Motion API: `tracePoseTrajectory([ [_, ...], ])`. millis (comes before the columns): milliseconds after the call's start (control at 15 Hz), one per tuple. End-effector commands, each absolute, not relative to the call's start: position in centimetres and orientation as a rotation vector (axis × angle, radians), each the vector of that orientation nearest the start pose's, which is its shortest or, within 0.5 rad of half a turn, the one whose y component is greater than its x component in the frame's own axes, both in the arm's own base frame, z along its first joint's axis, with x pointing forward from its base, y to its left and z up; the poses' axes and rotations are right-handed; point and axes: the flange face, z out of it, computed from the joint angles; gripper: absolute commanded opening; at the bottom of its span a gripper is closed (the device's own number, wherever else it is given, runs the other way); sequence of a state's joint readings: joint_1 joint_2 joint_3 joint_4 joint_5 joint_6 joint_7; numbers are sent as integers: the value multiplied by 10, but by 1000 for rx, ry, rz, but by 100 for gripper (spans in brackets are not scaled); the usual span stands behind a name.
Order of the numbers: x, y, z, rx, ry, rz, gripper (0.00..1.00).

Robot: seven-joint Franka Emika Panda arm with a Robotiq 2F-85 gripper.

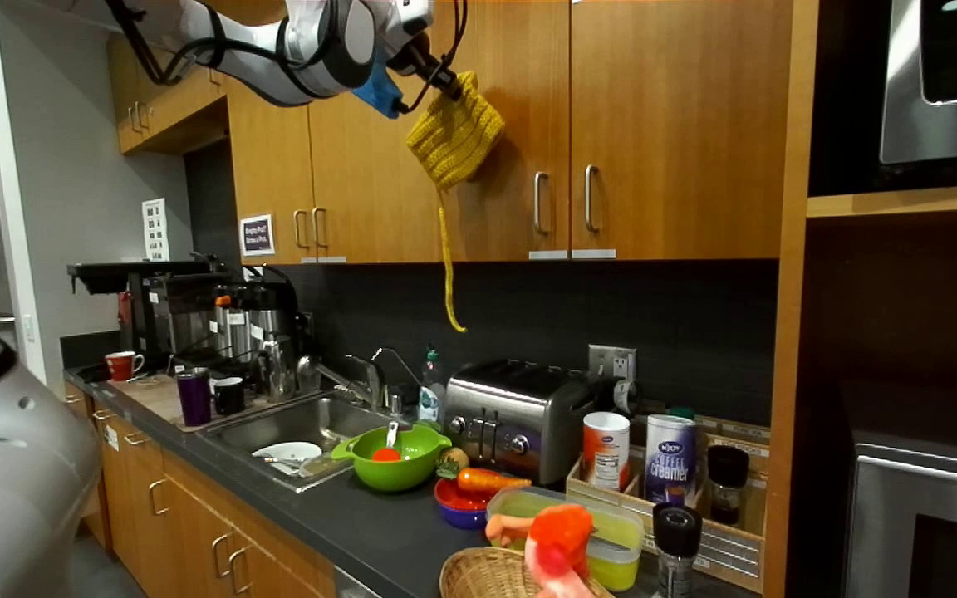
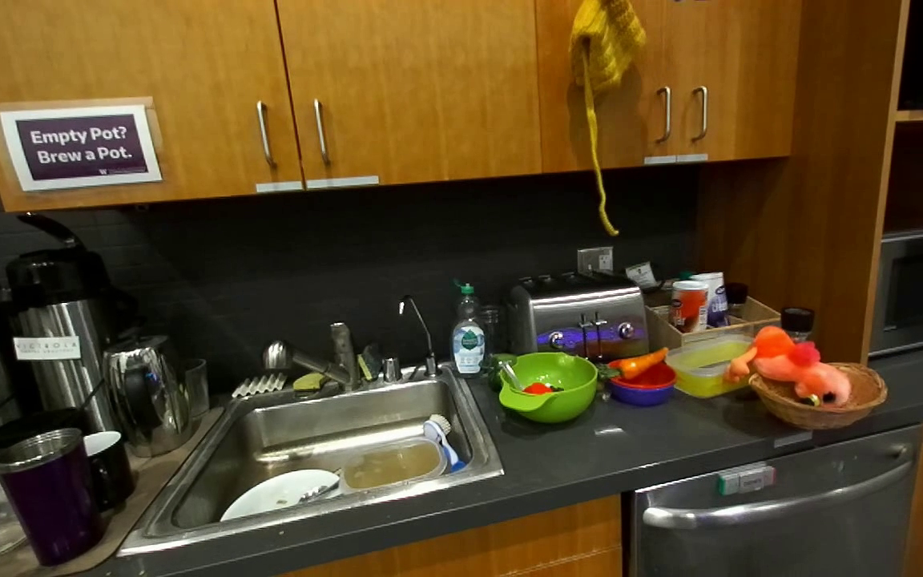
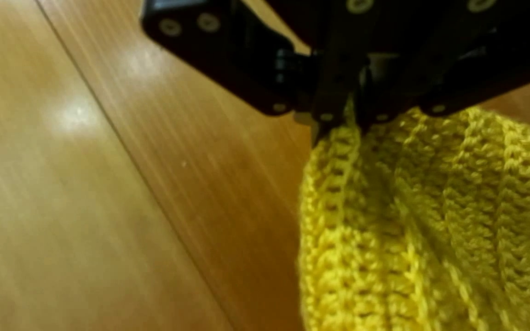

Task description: Pick up the yellow towel and wipe the second upper kitchen cabinet from the right, put the yellow towel on the kitchen counter

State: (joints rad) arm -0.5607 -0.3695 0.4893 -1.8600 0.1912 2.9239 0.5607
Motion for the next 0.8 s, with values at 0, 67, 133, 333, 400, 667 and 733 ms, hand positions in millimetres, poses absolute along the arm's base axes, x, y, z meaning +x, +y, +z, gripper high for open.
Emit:
tracePoseTrajectory([
  [0,485,46,798,-2125,682,-1723,2],
  [67,487,50,793,-2135,674,-1712,2],
  [133,489,49,790,-2142,672,-1708,2],
  [333,489,38,798,-2123,698,-1715,2],
  [400,486,34,806,-2105,709,-1725,2],
  [667,470,7,841,-2015,750,-1794,2],
  [733,465,-1,850,-1990,763,-1809,2],
])
